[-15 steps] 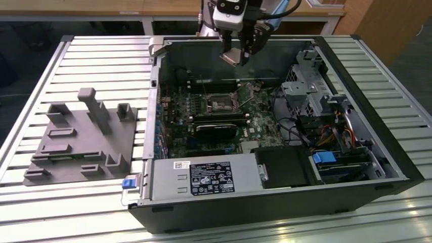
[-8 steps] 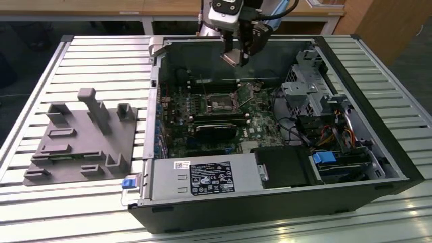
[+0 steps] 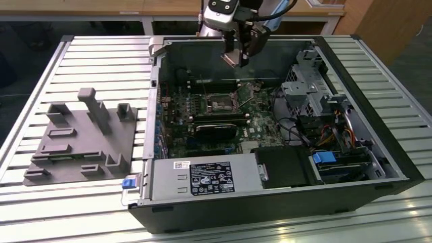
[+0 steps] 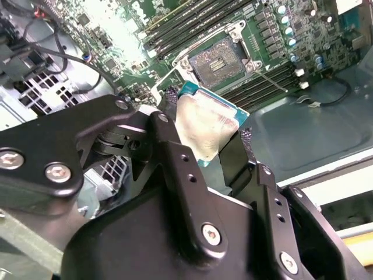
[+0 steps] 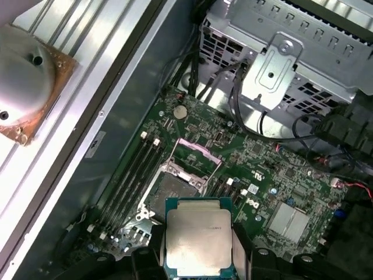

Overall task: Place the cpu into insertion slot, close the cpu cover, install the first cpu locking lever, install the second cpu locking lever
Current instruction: 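Place the cpu into insertion slot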

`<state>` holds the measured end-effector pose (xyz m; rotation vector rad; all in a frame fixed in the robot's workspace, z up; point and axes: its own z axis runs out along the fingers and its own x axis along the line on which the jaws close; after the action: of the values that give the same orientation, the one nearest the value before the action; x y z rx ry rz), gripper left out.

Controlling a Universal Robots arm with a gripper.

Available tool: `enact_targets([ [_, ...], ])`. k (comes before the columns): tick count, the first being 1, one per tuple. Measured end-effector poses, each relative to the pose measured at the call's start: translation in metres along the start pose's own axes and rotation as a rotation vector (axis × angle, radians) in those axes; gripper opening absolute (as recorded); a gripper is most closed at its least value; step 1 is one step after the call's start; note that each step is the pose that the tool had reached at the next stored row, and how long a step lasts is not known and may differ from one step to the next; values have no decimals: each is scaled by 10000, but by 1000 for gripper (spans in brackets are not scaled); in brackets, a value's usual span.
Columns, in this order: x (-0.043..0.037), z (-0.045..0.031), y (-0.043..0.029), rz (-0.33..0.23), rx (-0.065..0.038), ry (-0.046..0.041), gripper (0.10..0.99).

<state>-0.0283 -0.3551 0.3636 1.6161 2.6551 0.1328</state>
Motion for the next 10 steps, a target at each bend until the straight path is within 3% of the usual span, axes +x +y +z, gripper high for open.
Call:
enact_targets([
  [10,1,4,0,1058,-18,-96,541],
])
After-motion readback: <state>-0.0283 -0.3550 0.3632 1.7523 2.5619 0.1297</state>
